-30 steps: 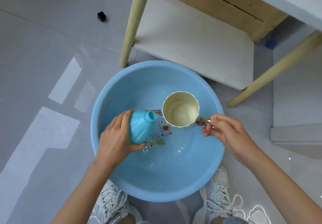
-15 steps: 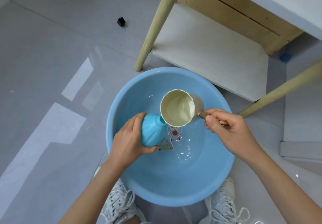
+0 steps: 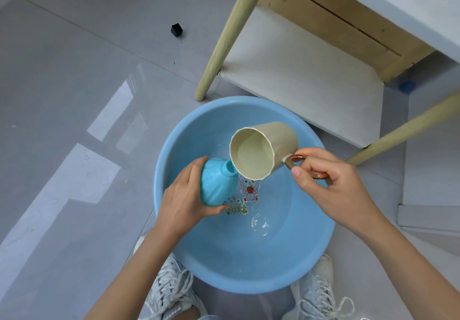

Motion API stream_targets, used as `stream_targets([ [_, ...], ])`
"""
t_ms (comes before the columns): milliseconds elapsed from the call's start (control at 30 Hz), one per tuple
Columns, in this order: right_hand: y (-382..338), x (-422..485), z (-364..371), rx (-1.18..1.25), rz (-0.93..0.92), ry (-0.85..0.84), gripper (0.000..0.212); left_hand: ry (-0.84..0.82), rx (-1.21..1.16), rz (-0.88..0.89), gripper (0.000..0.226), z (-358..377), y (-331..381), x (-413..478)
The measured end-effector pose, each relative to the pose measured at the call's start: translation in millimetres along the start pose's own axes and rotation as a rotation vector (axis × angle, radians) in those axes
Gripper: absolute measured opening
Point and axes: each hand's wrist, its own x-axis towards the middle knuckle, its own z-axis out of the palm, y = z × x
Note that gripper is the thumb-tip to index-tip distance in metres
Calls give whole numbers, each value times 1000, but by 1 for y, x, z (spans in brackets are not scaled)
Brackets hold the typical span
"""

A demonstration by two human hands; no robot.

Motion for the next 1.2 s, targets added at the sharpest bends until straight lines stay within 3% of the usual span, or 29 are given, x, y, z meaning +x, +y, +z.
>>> stream_targets([
  [167,-7,2,0,-51,-46,-4,42,19,-20,-7,104,0,0,0],
  [400,-12,1,-1,-98,-95,11,30,20,-26,-3,104,0,0,-1],
  [1200,-21,-3,-1,-290,-263,13,31,22,-46,-14,104,0,1,-1],
])
